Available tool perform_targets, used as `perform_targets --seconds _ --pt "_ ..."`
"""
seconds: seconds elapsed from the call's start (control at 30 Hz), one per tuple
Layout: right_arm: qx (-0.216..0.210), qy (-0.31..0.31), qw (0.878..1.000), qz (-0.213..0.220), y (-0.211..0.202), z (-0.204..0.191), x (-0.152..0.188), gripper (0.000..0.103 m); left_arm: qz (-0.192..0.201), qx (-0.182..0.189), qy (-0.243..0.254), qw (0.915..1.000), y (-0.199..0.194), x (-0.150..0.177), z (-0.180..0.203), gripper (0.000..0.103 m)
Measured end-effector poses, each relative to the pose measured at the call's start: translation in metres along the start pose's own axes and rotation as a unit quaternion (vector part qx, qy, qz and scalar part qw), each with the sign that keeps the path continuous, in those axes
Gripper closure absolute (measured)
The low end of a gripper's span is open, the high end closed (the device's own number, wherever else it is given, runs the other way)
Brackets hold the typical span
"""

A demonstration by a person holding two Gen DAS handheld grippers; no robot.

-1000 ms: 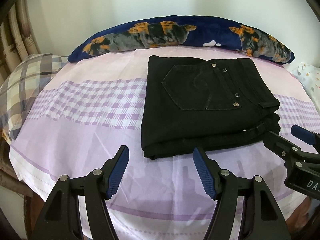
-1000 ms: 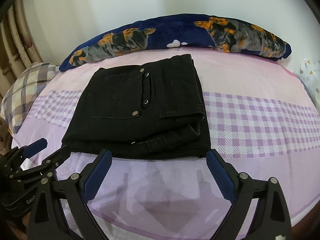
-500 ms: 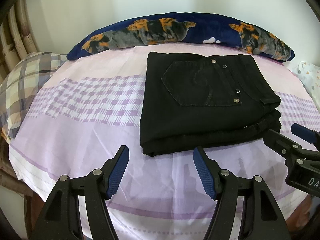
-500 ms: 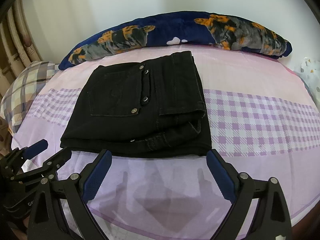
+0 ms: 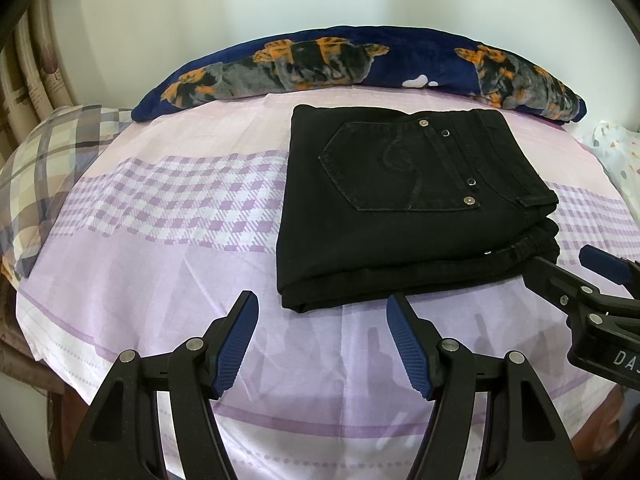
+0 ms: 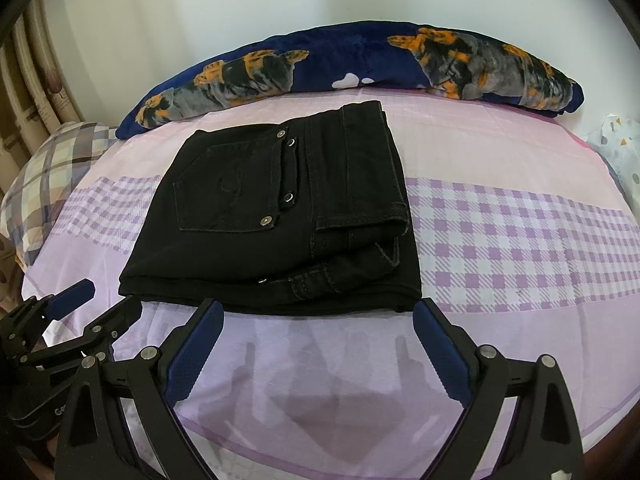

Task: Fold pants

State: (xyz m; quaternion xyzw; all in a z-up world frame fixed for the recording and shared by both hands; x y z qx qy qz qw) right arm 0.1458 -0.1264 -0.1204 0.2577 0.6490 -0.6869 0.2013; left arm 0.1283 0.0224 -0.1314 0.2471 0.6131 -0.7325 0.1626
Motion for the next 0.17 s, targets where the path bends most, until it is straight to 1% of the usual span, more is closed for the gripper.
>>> perform_targets --seconds 0.17 --pt "0.001 0.0 1.0 0.001 0.0026 0.0022 0.0015 0.009 0.0 0.004 0.002 1.0 0.0 -0.0016 0.0025 0.036"
Point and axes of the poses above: each gripper's, at about its wrist camera, not at the fingertips, and y roughly the way its jaws point, z to its right, x to its underside, the point moved 9 cm from there along y, roughly the way its jaws point, and after that the axes turned 11 degrees about x, right-handed, at the moved point
